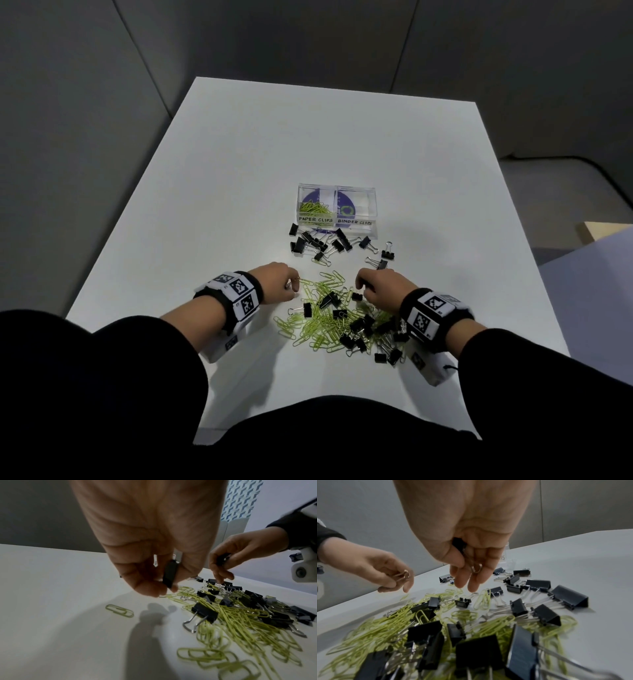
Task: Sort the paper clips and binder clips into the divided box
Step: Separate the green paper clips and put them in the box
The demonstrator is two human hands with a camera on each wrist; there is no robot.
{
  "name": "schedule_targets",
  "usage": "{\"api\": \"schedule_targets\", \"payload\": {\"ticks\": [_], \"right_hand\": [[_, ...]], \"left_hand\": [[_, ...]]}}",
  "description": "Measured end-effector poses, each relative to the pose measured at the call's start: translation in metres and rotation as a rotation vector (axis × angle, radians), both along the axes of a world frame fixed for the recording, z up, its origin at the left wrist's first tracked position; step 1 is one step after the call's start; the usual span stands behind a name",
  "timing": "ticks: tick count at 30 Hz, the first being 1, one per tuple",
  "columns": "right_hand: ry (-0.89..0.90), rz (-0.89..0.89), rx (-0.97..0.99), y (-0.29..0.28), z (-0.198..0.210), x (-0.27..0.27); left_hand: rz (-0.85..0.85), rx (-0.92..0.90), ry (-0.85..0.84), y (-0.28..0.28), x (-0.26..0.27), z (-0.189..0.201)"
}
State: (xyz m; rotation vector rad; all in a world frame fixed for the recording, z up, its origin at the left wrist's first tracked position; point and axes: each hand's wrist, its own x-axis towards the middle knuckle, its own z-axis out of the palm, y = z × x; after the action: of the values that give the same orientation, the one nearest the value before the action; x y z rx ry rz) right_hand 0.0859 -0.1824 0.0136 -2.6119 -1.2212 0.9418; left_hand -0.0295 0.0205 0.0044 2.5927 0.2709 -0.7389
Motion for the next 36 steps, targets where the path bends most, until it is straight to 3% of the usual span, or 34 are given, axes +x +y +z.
{"api": "schedule_targets", "payload": {"ticks": [6,16,26,36], "right_hand": [[0.063,0.079,0.0,0.007,-0.003,-0.009],[-0.104,0.232,-0.067,0.033,-0.03,-0.023],[-0.151,0.211,0.004,0.027,-0.033,-0.018],[-0.105,0.118,-0.133,0.022,-0.022,-0.003]], "left_hand": [[-0.012,0.03,-0.019,-0.011,-0.001,-0.007],[-0.072,0.109,0.041,-0.031,-0.005,-0.022],[-0.09,0.109,-0.099,-0.029,-0.01,-0.015],[0.062,0.148,-0.009,0.0,-0.003,-0.01]]}}
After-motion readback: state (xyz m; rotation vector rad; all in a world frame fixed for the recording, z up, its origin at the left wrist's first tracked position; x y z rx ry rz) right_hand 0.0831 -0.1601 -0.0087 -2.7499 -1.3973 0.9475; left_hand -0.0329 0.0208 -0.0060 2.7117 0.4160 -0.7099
